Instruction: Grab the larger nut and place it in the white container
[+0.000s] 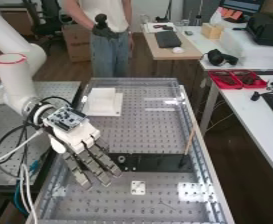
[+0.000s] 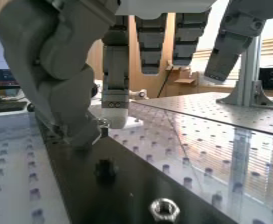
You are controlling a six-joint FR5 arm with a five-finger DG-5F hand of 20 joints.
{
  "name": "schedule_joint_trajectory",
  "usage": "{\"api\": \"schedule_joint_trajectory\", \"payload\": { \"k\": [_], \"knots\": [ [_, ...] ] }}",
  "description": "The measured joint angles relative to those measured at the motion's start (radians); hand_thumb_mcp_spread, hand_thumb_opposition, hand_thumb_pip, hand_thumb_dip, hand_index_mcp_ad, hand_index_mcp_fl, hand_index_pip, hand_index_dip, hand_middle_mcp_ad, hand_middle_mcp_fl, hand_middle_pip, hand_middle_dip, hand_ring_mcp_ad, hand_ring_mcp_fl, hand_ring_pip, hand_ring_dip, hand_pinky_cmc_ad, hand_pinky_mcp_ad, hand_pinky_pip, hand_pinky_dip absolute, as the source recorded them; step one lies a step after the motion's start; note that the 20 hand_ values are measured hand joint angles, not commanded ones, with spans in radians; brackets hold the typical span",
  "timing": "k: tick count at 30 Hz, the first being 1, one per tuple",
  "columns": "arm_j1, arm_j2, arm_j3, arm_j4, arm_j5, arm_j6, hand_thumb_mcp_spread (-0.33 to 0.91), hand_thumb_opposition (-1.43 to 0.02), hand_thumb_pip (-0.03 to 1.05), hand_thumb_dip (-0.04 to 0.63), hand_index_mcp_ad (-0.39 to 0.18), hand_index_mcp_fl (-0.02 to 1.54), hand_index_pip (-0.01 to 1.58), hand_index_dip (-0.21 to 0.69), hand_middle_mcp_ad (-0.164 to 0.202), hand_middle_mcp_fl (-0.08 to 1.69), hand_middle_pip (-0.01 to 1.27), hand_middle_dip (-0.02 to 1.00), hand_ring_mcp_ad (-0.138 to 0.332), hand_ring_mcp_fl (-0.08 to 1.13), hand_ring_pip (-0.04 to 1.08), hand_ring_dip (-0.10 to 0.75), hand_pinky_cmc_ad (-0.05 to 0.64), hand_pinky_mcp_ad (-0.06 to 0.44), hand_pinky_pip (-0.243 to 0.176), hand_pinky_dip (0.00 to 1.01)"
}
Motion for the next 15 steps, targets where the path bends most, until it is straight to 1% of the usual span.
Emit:
{"api": "schedule_joint_trajectory", "payload": {
  "k": [5, 7, 13, 15],
  "knots": [
    [-0.002, 0.02, 0.004, 0.01, -0.021, -0.017, 0.32, -0.92, 0.73, 0.3, -0.033, 0.28, 1.52, 0.129, 0.091, 0.1, 0.13, 0.19, 0.145, 0.01, 0.14, 0.089, 0.342, 0.295, -0.075, 0.54],
    [-0.001, 0.029, 0.006, 0.01, -0.03, -0.022, 0.32, -0.92, 0.73, 0.3, -0.03, 0.28, 1.52, 0.129, 0.093, 0.12, 0.13, 0.19, 0.145, 0.01, 0.14, 0.089, 0.342, 0.295, -0.075, 0.54],
    [0.014, 0.075, 0.006, -0.012, -0.071, -0.042, 0.32, -0.92, 0.73, 0.3, -0.033, 0.28, 1.52, 0.129, 0.089, 0.12, 0.13, 0.19, 0.145, 0.01, 0.14, 0.089, 0.342, 0.295, -0.075, 0.54],
    [0.023, 0.094, 0.006, -0.031, -0.086, -0.047, 0.32, -0.92, 0.73, 0.3, -0.033, 0.28, 1.52, 0.129, 0.093, 0.12, 0.13, 0.19, 0.145, 0.01, 0.14, 0.089, 0.342, 0.295, -0.075, 0.54]
  ]
}}
